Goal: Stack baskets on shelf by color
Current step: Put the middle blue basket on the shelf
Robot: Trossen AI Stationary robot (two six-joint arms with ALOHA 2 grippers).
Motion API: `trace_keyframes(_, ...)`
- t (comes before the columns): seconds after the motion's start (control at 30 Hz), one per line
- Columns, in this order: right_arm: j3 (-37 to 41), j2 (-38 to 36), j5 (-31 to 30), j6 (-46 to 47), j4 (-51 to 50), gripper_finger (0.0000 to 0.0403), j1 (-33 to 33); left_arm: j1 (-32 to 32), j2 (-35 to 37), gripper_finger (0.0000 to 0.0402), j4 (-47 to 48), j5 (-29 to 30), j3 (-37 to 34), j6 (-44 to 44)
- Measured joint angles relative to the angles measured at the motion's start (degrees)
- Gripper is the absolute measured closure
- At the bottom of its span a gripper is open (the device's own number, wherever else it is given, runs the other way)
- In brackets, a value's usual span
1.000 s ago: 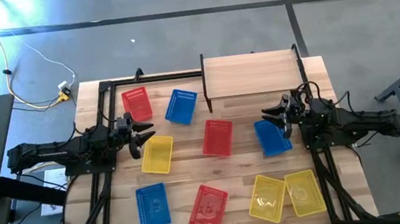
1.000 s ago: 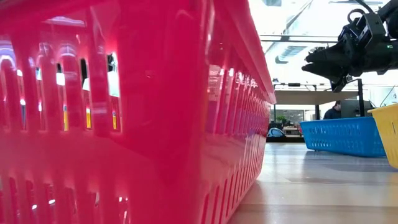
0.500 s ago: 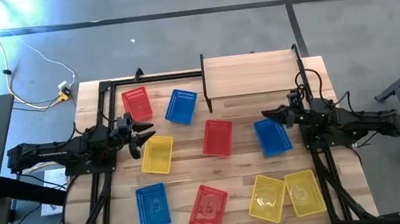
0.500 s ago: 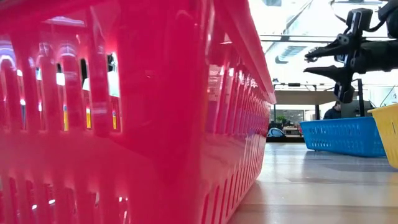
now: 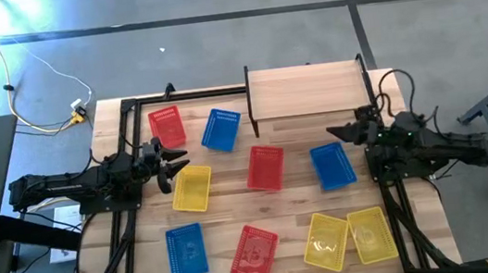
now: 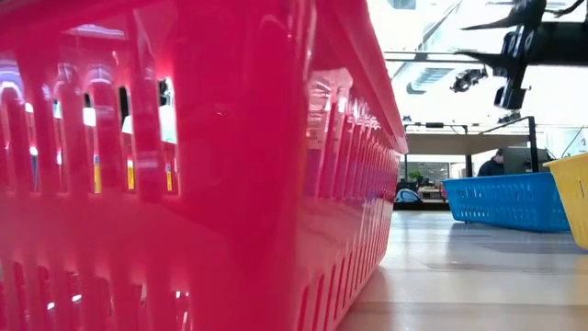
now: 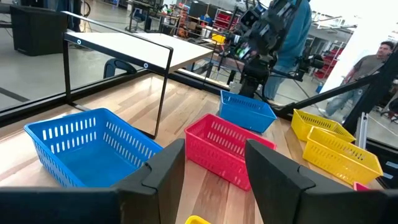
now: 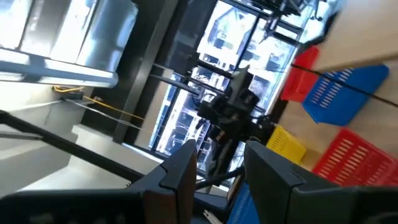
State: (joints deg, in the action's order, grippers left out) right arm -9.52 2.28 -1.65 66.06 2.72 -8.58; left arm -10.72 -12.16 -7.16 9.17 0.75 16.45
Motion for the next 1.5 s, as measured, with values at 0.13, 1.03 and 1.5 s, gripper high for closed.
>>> trace_keyframes(0.13,-6.8,0.89,0.06,0.93,-9.77,0.0285,0.0,-0.02,-0.02,0.0245,0.0,0.0,0.0,2.87)
trace_keyframes(1.03,-38.11,37.82,6.36,5.95,-63.82,0.0285,0.0,-0.02,0.0,0.0245,0.0,0.02,0.0,6.04)
trace_keyframes(1.5,-38.06,49.91,5.12,5.71,-74.09,0.0285,0.01,-0.01,-0.02,0.0245,0.0,0.02,-0.02,5.96)
